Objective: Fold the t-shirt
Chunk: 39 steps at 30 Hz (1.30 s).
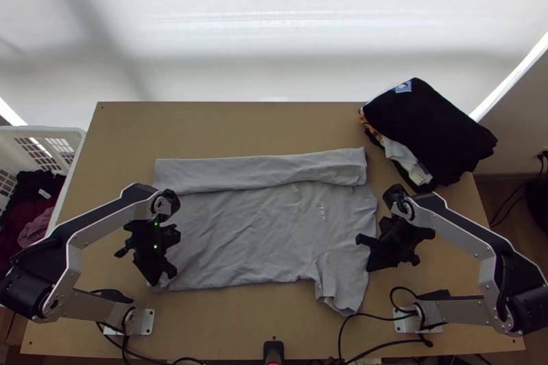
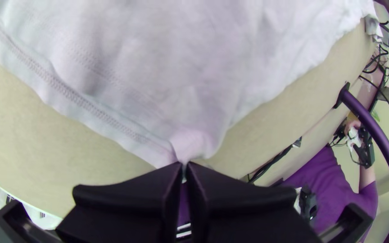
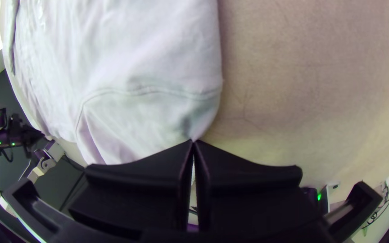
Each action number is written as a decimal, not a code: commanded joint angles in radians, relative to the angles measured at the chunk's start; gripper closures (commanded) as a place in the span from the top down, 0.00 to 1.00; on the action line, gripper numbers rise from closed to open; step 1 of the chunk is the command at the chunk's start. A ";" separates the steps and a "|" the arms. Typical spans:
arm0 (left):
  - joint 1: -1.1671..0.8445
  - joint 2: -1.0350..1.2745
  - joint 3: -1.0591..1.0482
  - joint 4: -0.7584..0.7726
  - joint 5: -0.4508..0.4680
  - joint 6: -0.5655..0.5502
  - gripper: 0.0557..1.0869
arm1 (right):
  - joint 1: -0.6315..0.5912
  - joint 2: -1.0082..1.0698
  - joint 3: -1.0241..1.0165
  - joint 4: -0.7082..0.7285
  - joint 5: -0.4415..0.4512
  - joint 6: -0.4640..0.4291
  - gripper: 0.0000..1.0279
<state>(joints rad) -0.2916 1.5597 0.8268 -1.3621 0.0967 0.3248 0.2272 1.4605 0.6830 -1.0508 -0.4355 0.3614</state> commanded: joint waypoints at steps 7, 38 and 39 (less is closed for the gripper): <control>0.097 -0.012 0.057 -0.029 0.003 0.033 0.04 | -0.066 -0.009 -0.008 -0.006 0.004 -0.062 0.03; 0.279 -0.033 0.230 -0.063 0.009 0.062 0.04 | -0.181 -0.086 0.199 -0.193 0.078 -0.251 0.03; 0.284 -0.033 0.244 -0.063 0.011 0.057 0.04 | -0.181 -0.086 0.213 -0.192 0.078 -0.254 0.03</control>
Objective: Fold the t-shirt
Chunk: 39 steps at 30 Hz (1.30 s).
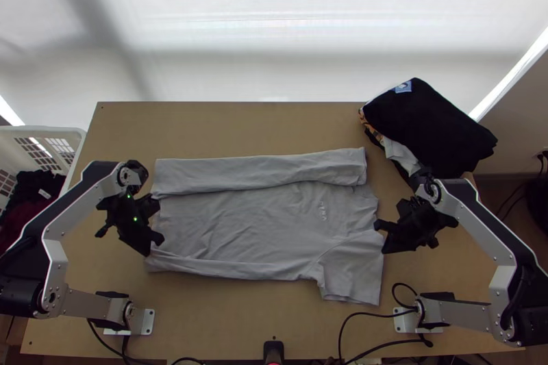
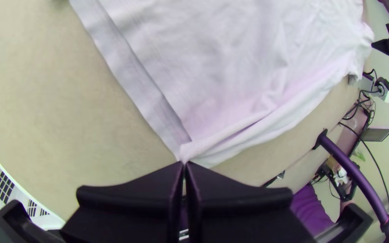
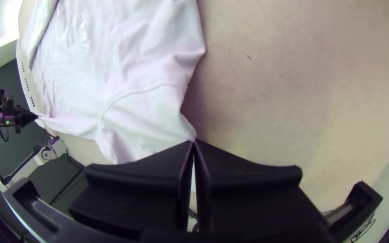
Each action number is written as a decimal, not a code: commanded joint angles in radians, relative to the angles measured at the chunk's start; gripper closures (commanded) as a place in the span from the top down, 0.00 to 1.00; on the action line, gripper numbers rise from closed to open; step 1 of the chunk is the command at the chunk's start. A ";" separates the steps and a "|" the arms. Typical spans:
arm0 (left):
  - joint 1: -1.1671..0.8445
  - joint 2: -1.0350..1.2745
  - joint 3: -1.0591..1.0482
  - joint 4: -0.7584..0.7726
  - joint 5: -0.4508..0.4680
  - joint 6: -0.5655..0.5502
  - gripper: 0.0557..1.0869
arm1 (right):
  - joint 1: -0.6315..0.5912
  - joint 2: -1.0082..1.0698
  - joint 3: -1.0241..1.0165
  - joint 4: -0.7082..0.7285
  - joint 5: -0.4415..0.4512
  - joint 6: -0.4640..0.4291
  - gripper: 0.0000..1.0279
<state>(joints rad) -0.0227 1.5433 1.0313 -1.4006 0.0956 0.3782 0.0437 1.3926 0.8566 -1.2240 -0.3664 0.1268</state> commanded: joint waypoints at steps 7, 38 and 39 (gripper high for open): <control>0.052 0.003 0.119 -0.026 0.036 -0.010 0.04 | -0.004 -0.010 0.122 -0.019 0.009 -0.021 0.03; 0.125 0.383 0.843 0.003 0.069 -0.283 0.04 | 0.030 0.309 0.613 0.213 0.006 0.168 0.03; 0.125 0.394 0.859 0.002 0.069 -0.283 0.04 | 0.033 0.316 0.622 0.221 0.006 0.171 0.03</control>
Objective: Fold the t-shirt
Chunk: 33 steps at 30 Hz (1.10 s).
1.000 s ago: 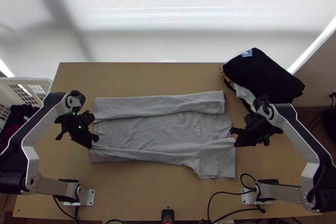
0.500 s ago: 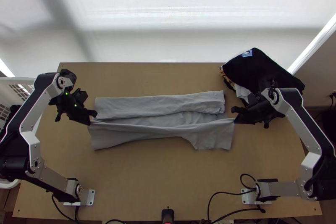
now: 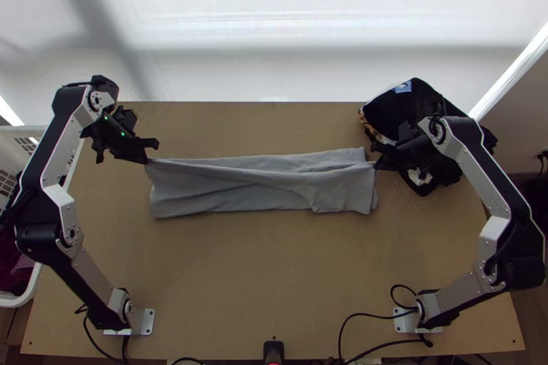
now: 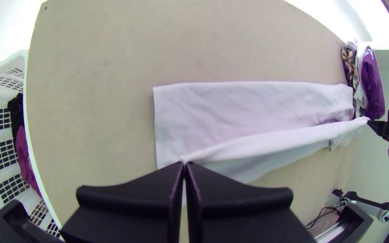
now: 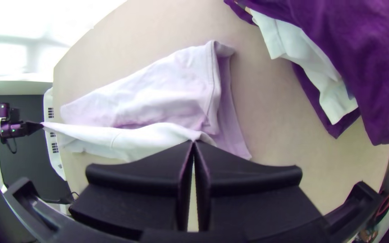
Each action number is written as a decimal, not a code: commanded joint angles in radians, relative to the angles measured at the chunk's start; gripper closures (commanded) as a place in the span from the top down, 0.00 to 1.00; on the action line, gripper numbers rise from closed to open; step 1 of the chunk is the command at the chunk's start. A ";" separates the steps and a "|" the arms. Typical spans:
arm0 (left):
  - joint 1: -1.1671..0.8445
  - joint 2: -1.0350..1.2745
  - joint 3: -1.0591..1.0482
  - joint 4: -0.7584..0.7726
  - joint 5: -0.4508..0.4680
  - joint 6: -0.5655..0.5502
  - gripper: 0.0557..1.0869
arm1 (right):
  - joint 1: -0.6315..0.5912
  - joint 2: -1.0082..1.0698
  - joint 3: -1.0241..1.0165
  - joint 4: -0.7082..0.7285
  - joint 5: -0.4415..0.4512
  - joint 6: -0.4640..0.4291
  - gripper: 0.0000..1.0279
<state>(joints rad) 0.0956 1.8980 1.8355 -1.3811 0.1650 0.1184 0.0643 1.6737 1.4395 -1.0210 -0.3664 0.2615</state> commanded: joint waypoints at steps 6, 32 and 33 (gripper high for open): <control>0.001 0.099 0.105 -0.021 -0.010 -0.028 0.04 | 0.035 0.095 0.093 0.088 0.034 0.088 0.03; 0.110 -0.004 0.076 0.228 0.275 -0.166 0.95 | 0.131 -0.054 0.153 0.351 0.322 0.157 0.95; 0.125 -0.005 0.067 0.228 0.295 -0.166 0.95 | 0.129 -0.071 0.156 0.349 0.313 0.160 0.95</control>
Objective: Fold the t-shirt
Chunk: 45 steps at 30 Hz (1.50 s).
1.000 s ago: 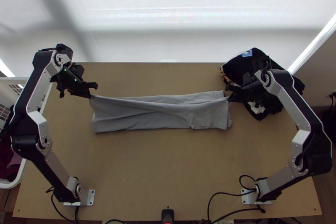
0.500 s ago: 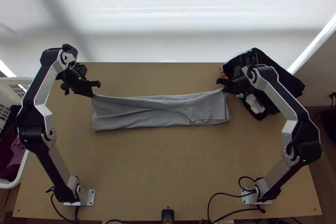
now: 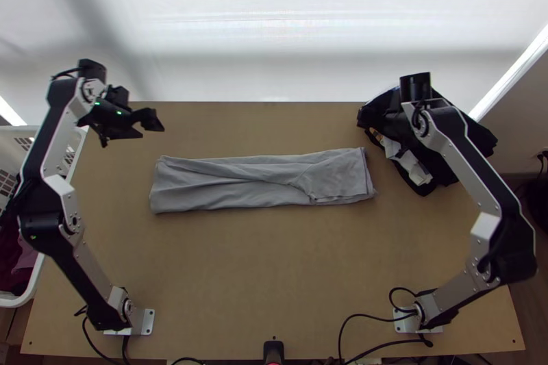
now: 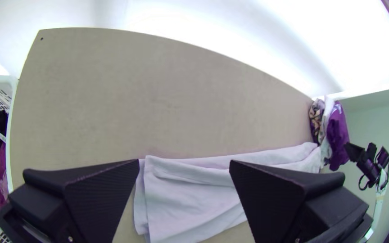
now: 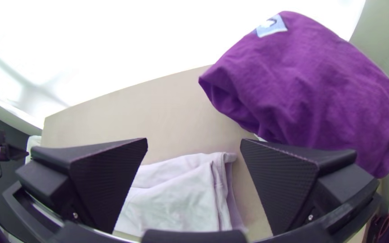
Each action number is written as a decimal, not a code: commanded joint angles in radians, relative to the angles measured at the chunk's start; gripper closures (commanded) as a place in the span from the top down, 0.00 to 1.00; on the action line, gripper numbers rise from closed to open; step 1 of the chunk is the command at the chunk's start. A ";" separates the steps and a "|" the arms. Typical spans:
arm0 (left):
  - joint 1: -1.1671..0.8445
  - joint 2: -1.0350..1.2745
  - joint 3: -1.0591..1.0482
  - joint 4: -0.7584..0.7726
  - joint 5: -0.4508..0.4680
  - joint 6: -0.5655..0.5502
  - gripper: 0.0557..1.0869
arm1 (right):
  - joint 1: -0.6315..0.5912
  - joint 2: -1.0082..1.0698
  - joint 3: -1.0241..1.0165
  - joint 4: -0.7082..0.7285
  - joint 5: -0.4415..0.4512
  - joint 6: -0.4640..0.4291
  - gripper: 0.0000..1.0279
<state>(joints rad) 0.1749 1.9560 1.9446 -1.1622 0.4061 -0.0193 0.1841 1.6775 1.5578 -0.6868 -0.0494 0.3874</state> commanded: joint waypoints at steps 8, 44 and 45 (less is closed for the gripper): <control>0.152 -0.135 -0.233 0.065 0.183 0.009 0.95 | -0.055 -0.139 0.090 0.007 -0.294 0.206 0.95; 0.052 -0.192 -0.857 0.555 0.168 0.030 0.95 | -0.201 -0.113 0.242 -0.037 -0.607 0.419 0.95; 0.046 -0.190 -0.857 0.562 0.166 0.027 0.95 | -0.202 -0.113 0.245 -0.037 -0.610 0.423 0.95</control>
<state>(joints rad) 0.2405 1.7416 1.1156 -0.6170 0.5812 0.0326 -0.0082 1.5585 1.7672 -0.7204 -0.6453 0.7818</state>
